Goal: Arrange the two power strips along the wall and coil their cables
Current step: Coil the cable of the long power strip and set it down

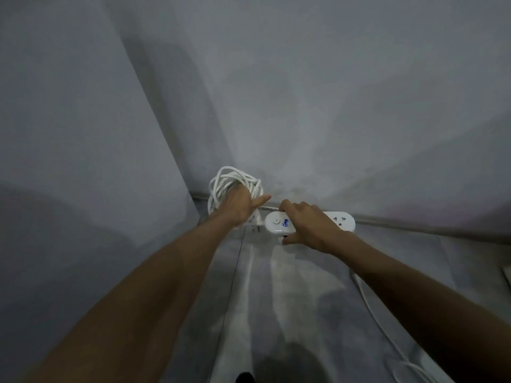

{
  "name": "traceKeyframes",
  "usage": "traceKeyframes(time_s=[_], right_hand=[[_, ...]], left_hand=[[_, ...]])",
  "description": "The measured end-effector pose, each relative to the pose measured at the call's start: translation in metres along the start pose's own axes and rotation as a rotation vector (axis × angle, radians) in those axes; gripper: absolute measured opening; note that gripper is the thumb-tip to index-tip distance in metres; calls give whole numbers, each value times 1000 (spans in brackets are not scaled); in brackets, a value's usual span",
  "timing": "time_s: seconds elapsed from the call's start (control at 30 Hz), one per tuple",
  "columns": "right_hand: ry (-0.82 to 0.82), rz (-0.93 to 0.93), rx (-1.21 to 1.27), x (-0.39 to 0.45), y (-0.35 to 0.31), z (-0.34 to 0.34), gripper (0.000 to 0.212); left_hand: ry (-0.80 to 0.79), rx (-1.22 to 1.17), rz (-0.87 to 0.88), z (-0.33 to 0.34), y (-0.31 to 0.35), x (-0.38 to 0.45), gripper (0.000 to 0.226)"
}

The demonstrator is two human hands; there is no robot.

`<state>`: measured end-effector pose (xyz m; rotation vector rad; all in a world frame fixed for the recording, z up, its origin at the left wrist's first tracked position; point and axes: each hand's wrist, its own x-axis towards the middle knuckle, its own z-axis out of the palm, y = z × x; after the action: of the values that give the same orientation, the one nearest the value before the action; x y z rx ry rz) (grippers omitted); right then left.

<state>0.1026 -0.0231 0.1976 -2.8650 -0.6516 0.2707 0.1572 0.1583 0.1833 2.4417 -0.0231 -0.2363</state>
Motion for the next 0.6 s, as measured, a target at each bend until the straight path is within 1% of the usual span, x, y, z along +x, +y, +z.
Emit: traceKeyframes(time_s=[0.1, 0.2, 0.3, 0.37, 0.43, 0.5, 0.57, 0.6], right_hand=[[62, -23, -5, 27, 20, 34, 61], [92, -26, 48, 48, 37, 71, 58], [114, -22, 48, 63, 50, 100, 55], [134, -9, 20, 71, 56, 115, 53], [154, 16, 7, 76, 62, 128, 53], [164, 42, 4, 80, 67, 138, 53], [171, 48, 10, 86, 71, 145, 53], [170, 48, 16, 89, 73, 147, 54]], left_hand=[[-69, 26, -8, 19, -24, 28, 58], [-75, 25, -33, 39, -45, 57, 52], [-39, 20, -101, 63, -66, 80, 46], [51, -16, -193, 80, -76, 91, 45], [138, -131, -300, 94, -83, 102, 54], [216, -218, -451, 104, -89, 110, 73], [209, -251, -585, 107, -96, 114, 88], [185, -233, -624, 106, -101, 117, 89]])
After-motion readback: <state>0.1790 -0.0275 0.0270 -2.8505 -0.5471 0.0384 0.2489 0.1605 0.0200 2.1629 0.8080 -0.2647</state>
